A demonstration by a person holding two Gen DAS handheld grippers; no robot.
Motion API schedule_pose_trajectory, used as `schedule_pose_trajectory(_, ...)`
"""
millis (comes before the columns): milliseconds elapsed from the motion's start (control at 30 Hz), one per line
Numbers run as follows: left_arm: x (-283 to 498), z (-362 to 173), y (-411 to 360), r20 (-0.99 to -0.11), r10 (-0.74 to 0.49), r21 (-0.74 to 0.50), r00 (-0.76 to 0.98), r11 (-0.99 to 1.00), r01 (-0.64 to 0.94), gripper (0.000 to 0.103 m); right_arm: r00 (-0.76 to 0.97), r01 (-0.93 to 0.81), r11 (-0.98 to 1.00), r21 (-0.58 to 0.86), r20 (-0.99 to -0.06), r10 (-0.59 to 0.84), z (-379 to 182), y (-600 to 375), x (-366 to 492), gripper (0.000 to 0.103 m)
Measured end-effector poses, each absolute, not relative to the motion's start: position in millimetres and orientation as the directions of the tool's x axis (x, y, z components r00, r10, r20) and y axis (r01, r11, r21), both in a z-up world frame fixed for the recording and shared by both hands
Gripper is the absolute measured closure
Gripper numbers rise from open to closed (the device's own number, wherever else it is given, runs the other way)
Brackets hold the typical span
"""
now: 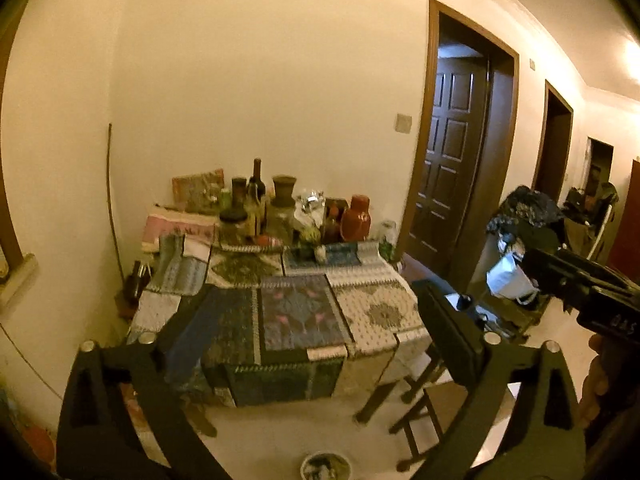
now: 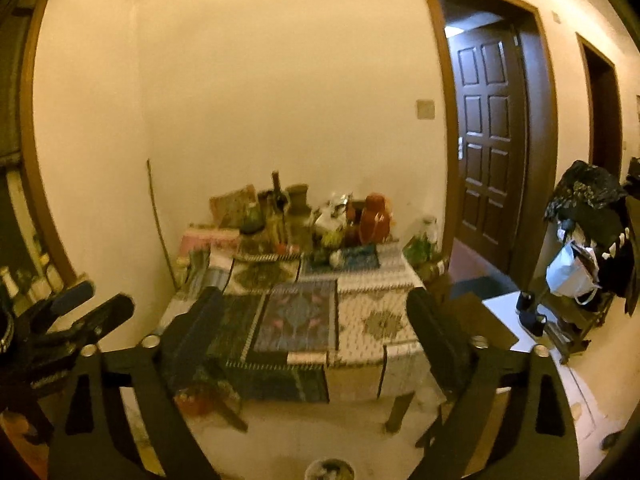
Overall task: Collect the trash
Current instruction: 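Raise both open tools and move them back to the table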
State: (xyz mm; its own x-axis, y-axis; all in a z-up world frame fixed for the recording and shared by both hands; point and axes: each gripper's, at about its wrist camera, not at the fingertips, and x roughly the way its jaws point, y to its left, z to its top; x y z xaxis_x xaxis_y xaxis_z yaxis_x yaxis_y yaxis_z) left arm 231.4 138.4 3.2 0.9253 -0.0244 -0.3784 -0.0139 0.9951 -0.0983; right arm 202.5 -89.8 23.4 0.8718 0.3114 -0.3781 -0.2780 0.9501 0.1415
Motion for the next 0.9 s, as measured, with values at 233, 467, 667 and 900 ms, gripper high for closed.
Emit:
schedule_pose_trajectory(233,291.1,0.6,120.7,-0.379,0.014,-0.059,0.925,0.998,-0.039,0.005,0.872,-0.289,0.948,0.137,-0.371,0.319,19.9,-98.2,267.5,0.007)
schedule_pose_trajectory(467,376.9,9.1,96.5,-0.391,0.033,-0.071,0.92,0.995,-0.066,0.005,0.86,-0.324,0.941,0.099,-0.385,0.337,31.5,-110.7,340.7,0.007)
schedule_pose_trajectory(667,441.7,11.2,78.9,-0.394,0.058,-0.083,0.917,0.992,-0.099,0.005,0.843,-0.36,0.929,0.081,-0.398,0.361,33.5,-127.4,392.6,0.007)
schedule_pose_trajectory(900,499.9,-10.0,74.0,-0.45,0.105,-0.069,0.887,0.986,-0.152,0.005,0.8,-0.383,0.921,0.072,-0.473,0.37,11.1,-126.6,447.4,0.007)
